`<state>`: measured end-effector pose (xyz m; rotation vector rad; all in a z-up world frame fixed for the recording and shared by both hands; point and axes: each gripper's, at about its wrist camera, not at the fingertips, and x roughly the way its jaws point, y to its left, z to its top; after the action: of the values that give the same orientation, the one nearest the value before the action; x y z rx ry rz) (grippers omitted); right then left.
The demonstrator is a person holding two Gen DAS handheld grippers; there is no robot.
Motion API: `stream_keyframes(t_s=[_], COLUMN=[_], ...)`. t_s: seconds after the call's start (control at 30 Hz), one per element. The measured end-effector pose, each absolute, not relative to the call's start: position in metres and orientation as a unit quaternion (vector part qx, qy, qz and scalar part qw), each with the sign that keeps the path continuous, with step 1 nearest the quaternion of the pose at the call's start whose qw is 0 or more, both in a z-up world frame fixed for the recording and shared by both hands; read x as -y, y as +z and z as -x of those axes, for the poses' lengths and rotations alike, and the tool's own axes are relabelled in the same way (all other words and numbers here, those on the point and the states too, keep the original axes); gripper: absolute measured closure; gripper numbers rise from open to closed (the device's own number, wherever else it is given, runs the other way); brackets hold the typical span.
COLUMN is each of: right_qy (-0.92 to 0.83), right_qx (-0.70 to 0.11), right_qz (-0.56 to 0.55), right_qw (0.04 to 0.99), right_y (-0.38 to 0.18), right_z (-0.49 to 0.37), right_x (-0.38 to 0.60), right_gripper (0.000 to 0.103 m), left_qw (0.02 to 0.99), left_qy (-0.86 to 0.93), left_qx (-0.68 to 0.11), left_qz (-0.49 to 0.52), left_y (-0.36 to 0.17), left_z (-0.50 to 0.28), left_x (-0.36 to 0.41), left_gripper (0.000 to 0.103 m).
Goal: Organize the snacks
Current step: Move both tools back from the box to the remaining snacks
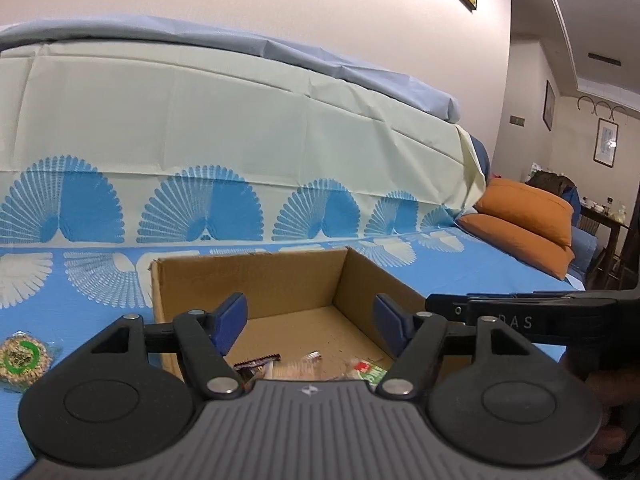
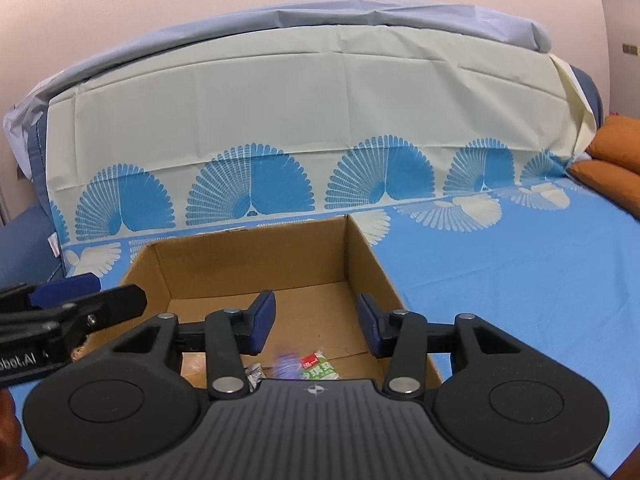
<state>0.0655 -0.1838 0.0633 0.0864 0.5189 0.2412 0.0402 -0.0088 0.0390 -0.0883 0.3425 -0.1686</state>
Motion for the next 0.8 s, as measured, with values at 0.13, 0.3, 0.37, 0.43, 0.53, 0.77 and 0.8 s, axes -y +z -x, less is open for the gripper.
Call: stream_keyframes(t_s=[0.13, 0.3, 0.37, 0.43, 0.53, 0.77, 0.8], right_qy=[0.118, 0.119, 0.121, 0.122, 0.124, 0.135, 0.138], right_qx=[-0.263, -0.264, -0.264, -0.259, -0.253, -0.239, -0.237], right_qz=[-0.054, -0.056, -0.056, -0.051, -0.046, -0.053, -0.054], right_qw=[0.956, 0.955, 0.955, 0.957, 0.958, 0.960, 0.960], right_y=[0.062, 0.061, 0.062, 0.063, 0.063, 0.063, 0.063], right_z=[-0.067, -0.062, -0.059, -0.056, -0.051, -0.038, -0.036], right_x=[0.176, 0.156, 0.144, 0.130, 0.110, 0.066, 0.060], right_gripper=[0.053, 0.052, 0.052, 0.052, 0.052, 0.081, 0.084], left_qw=[0.987, 0.989, 0.989, 0.989, 0.988, 0.984, 0.983], left_qy=[-0.061, -0.053, -0.051, -0.053, -0.052, -0.025, -0.020], left_qx=[-0.144, -0.132, -0.132, -0.133, -0.137, -0.166, -0.171], left_qz=[0.042, 0.040, 0.037, 0.039, 0.043, 0.064, 0.068], left_y=[0.042, 0.046, 0.048, 0.050, 0.053, 0.058, 0.059], left_z=[-0.032, -0.021, -0.017, -0.011, -0.004, 0.010, 0.010], left_x=[0.002, -0.011, -0.017, -0.025, -0.038, -0.076, -0.081], left_gripper=[0.029, 0.031, 0.032, 0.033, 0.038, 0.074, 0.078])
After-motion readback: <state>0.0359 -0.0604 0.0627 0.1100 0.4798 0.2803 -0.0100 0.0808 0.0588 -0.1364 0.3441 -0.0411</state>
